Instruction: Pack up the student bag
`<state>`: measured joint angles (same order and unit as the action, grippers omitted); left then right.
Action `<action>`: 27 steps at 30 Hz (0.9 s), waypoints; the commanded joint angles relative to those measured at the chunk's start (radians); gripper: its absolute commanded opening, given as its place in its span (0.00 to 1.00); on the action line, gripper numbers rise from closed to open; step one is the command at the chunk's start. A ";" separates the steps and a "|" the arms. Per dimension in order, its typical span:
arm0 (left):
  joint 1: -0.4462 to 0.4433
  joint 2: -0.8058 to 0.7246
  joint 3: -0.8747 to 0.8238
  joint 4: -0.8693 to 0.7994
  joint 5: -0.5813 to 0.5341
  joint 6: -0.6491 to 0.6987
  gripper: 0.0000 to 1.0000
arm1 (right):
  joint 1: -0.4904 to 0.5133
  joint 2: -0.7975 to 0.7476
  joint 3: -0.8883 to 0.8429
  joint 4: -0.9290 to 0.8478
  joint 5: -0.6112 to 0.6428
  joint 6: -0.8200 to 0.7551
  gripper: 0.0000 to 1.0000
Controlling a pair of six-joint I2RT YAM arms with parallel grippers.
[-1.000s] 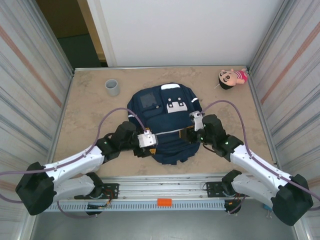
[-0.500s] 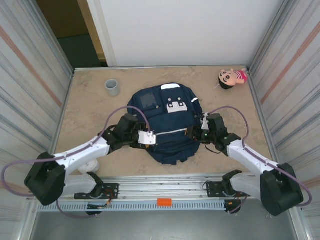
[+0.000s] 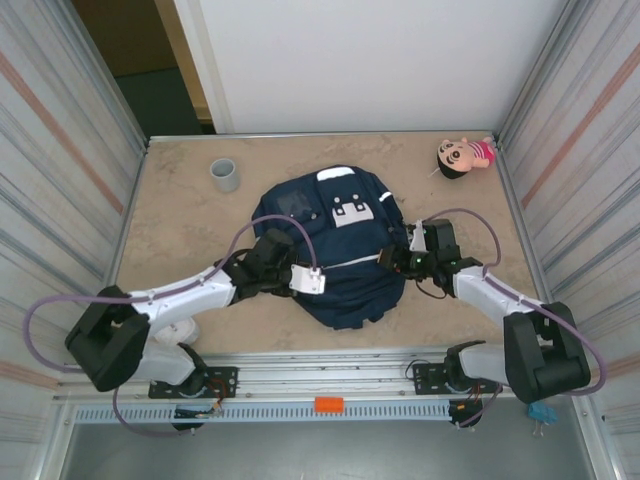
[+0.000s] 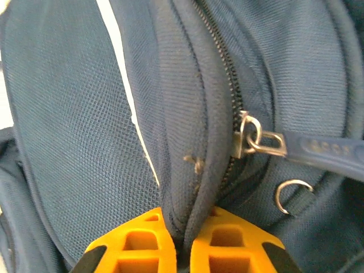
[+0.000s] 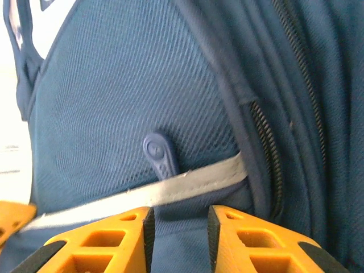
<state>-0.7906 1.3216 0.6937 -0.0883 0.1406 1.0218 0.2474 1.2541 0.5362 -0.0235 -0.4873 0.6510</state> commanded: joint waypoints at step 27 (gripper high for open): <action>-0.025 -0.056 -0.116 0.183 0.236 -0.922 0.00 | 0.629 -0.350 0.148 -0.389 0.530 0.036 0.40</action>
<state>-0.8192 1.2572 0.5697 0.0689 0.2920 0.1741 0.7769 0.8986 0.7101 -0.3504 -0.0898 0.5846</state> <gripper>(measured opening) 0.081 0.404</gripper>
